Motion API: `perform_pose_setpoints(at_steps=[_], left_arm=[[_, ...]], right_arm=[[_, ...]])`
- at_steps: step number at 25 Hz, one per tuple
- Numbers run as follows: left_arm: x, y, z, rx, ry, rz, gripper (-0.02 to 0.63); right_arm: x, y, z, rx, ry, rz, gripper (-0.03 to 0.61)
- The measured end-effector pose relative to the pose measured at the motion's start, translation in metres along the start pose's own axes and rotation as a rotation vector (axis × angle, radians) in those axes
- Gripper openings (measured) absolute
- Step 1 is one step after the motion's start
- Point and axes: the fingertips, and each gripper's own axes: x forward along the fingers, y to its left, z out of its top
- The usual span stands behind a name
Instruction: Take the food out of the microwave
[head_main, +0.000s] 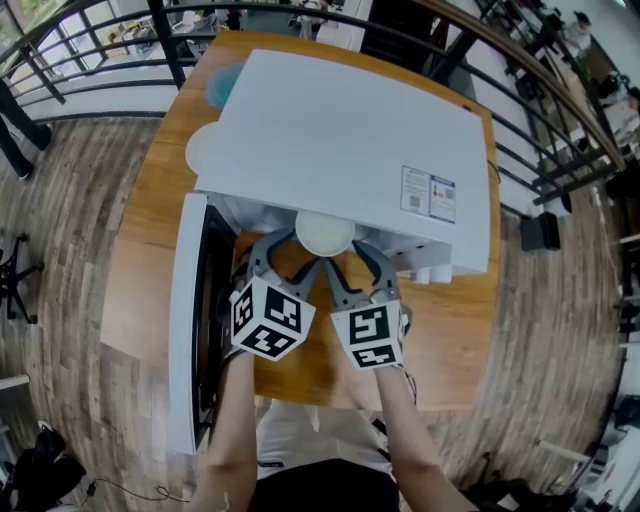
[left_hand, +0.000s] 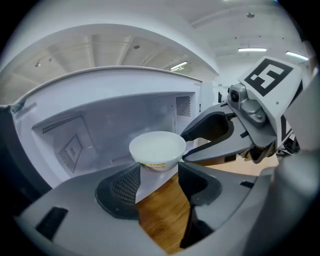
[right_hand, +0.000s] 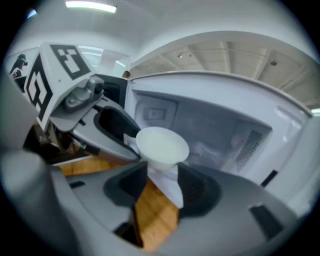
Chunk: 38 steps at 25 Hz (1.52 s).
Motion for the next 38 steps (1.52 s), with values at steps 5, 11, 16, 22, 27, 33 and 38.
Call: perform_pose_setpoints(at_steps=[5, 11, 16, 22, 27, 33, 38], left_arm=[[-0.019, -0.016, -0.001, 0.021, 0.001, 0.006, 0.261], [-0.038, -0.032, 0.002, 0.04, -0.012, 0.031, 0.261], [-0.054, -0.051, 0.008, 0.049, -0.038, 0.065, 0.261], [-0.071, -0.081, 0.005, 0.044, -0.041, 0.094, 0.261], [-0.082, -0.112, -0.004, 0.023, -0.037, 0.113, 0.261], [-0.088, -0.139, -0.013, 0.011, -0.041, 0.143, 0.261], [-0.089, -0.157, -0.028, -0.007, -0.038, 0.157, 0.261]], right_arm=[[-0.022, 0.012, -0.002, 0.01, -0.006, -0.002, 0.21], [-0.046, 0.02, -0.002, 0.005, -0.03, -0.011, 0.21], [-0.07, 0.023, -0.004, -0.009, -0.053, -0.007, 0.21], [-0.1, 0.033, -0.019, -0.018, -0.068, 0.009, 0.209], [-0.124, 0.043, -0.038, -0.028, -0.067, 0.032, 0.209], [-0.142, 0.051, -0.058, -0.036, -0.071, 0.06, 0.207], [-0.149, 0.06, -0.079, -0.043, -0.056, 0.087, 0.207]])
